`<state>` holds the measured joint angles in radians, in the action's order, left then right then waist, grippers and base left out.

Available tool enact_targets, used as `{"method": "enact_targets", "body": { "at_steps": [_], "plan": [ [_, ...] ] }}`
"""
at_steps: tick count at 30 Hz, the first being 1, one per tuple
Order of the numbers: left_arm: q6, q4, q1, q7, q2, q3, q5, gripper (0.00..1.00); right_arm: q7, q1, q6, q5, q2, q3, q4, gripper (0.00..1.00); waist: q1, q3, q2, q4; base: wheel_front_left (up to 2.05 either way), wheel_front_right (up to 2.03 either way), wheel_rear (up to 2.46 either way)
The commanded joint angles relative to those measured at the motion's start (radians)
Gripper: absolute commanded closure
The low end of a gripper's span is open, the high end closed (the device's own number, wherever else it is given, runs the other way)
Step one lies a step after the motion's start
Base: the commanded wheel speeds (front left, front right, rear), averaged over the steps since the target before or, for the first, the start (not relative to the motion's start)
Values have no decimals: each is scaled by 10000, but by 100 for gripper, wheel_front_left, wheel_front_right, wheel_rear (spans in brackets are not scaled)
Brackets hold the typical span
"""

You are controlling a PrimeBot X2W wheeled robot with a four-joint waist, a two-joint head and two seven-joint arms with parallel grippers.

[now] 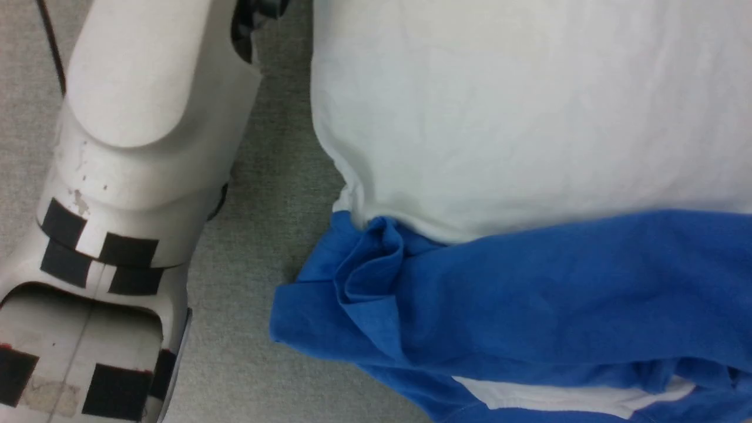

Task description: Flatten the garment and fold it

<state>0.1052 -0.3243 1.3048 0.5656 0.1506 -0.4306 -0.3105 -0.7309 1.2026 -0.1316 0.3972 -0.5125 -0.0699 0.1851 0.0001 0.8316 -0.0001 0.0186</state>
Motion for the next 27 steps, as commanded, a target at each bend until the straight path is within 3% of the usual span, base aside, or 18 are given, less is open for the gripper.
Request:
{"method": "enact_targets", "body": {
  "at_steps": [1, 11, 12, 13, 14, 27],
  "plan": [
    [-7, -46, 187, -66, -101, -80, -65, 100, -84, 210, 9, -284, 115, -155, 369, 0, -1, 394, 1, 418, 0, 0, 0],
    [55, -40, 406, -44, -267, -324, -37, 100, -301, 684, 9, -923, 621, -768, 1545, 0, -1, 804, 1, 810, 0, 0, 0],
    [60, -34, 418, -40, -274, -334, -45, 100, -332, 704, 9, -963, 645, -833, 1610, 17, -1, 828, 1, 821, 0, 0, 0],
    [64, -29, 428, -34, -276, -340, -56, 100, -362, 735, 9, -1007, 675, -906, 1662, 63, -1, 854, 1, 822, 0, 0, 0],
    [70, -23, 437, -33, -273, -342, -66, 100, -359, 771, 9, -1068, 707, -976, 1688, 100, -1, 877, 1, 820, 0, 0, 0],
    [140, 147, 399, -577, -28, -22, -323, 100, -87, 964, 9, -1035, 897, -1222, 1354, 100, -1, 260, 1, 631, 0, 0, 0]
  ]
}}
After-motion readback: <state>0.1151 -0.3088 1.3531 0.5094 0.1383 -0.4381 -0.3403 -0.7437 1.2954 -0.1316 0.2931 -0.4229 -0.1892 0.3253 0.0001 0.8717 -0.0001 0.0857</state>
